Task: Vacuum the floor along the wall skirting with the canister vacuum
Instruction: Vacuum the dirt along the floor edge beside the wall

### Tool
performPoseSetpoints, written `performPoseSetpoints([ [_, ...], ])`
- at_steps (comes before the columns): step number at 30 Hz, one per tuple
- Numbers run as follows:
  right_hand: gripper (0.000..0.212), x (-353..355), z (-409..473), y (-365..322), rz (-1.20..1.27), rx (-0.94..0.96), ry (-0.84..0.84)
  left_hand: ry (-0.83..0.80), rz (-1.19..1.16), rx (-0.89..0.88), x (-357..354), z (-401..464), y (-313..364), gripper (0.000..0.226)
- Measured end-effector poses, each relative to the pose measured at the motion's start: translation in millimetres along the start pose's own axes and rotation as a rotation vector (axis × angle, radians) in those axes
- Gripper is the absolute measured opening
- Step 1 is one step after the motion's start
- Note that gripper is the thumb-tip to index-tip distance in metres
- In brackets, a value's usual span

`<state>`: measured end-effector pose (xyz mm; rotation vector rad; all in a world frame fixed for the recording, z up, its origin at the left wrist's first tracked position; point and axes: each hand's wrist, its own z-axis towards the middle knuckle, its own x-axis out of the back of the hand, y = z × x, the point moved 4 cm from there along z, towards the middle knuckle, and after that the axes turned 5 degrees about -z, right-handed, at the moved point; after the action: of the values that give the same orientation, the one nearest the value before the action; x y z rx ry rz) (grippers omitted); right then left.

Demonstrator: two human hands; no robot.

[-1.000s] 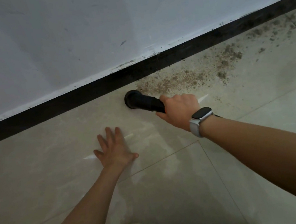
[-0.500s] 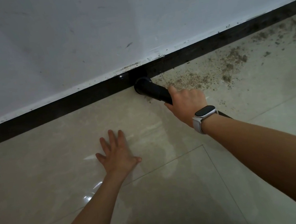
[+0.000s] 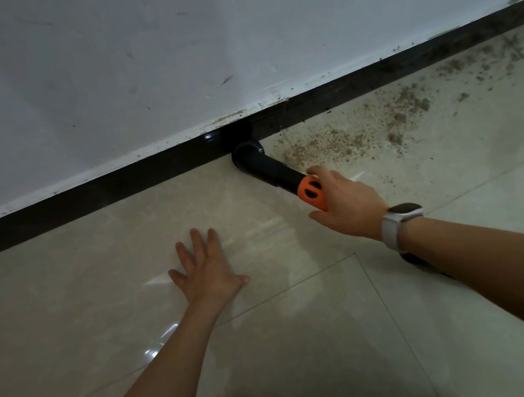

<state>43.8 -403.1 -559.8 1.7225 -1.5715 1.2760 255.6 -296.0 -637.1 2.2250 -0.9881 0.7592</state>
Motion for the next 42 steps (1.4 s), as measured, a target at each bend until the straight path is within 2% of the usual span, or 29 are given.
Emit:
performPoseSetpoints([
  [2,0.049,-3.4,-11.8,21.6,0.223,-0.104,-0.133,0.007,0.009,0.006,0.1,-0.3,0.5,0.110],
  [4,0.034,-7.3,-18.1,31.0,0.164,-0.129,-0.143,0.012,0.007,0.010,-0.2,-0.2,0.7,0.110],
  [6,0.028,-9.3,-16.2,26.2,0.067,-0.107,-0.062,0.015,0.000,0.013,-0.8,0.5,0.3,0.110],
  [9,0.020,-12.8,-11.0,4.6,0.015,-0.040,-0.037,0.029,-0.003,0.016,-1.7,0.9,-1.1,0.110],
  [16,0.019,-21.3,6.4,-63.8,0.030,0.168,-0.091,0.186,-0.099,0.056,-7.6,-7.6,-14.1,0.121],
  [23,0.028,-35.7,17.3,-120.8,0.025,0.266,-0.115,0.221,-0.039,-0.006,-7.7,-12.1,-27.5,0.110],
  [29,0.025,-8.8,12.6,-71.7,-0.025,0.128,-0.125,0.189,-0.144,-0.014,6.4,-13.8,-27.6,0.099],
  [33,0.022,12.5,3.5,-12.7,-0.014,-0.033,-0.150,0.129,-0.151,-0.038,27.3,-11.8,-3.8,0.080],
  [39,0.020,33.6,4.1,57.5,0.004,-0.122,-0.137,-0.048,-0.724,0.022,40.6,-1.9,100.0,0.047],
  [42,0.019,38.9,9.2,78.9,0.029,-0.091,-0.136,-0.151,-1.007,0.087,27.1,-4.4,166.2,0.052],
])
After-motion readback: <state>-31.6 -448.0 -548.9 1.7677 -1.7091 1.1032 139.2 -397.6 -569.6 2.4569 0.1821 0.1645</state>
